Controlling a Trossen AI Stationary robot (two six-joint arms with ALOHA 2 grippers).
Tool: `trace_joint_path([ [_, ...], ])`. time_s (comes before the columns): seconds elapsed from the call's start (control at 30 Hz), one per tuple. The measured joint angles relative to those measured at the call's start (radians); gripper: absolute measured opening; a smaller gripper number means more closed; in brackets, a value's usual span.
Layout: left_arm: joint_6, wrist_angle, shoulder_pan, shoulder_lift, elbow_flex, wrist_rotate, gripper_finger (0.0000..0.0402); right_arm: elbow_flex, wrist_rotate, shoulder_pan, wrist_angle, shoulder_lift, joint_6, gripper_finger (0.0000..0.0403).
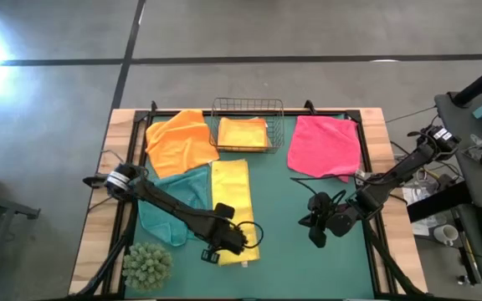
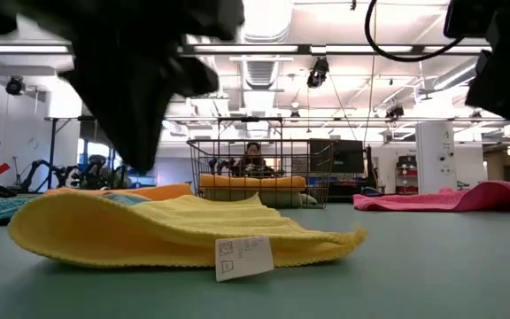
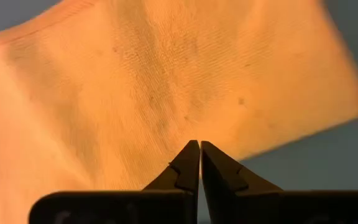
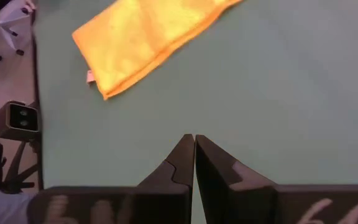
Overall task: Fold microfiber towels
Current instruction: Fold the yellow microfiber cloth
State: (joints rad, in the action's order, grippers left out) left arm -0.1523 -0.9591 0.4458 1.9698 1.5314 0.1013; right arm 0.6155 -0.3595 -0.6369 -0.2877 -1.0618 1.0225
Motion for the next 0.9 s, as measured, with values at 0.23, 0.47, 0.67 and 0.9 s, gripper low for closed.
trace_joint_path([
  [0.23,-0.13,0.0,0.084,-0.104,0.0,0.012,0.0001,0.0,0.023,0.0,0.193,0.0,-0.211,0.0009],
  [0.47,-0.186,-0.032,0.191,-0.121,0.005,0.01,0.0001,0.001,0.056,0.0,0.226,0.0,-0.321,0.0009],
  [0.67,-0.271,-0.097,0.233,-0.121,0.023,0.009,0.0001,0.02,0.095,0.0,0.2,-0.002,-0.342,0.0009],
  [0.9,-0.341,-0.36,0.227,-0.134,0.121,0.009,0.0002,0.219,0.097,0.0,-0.009,-0.063,-0.509,0.0009],
])
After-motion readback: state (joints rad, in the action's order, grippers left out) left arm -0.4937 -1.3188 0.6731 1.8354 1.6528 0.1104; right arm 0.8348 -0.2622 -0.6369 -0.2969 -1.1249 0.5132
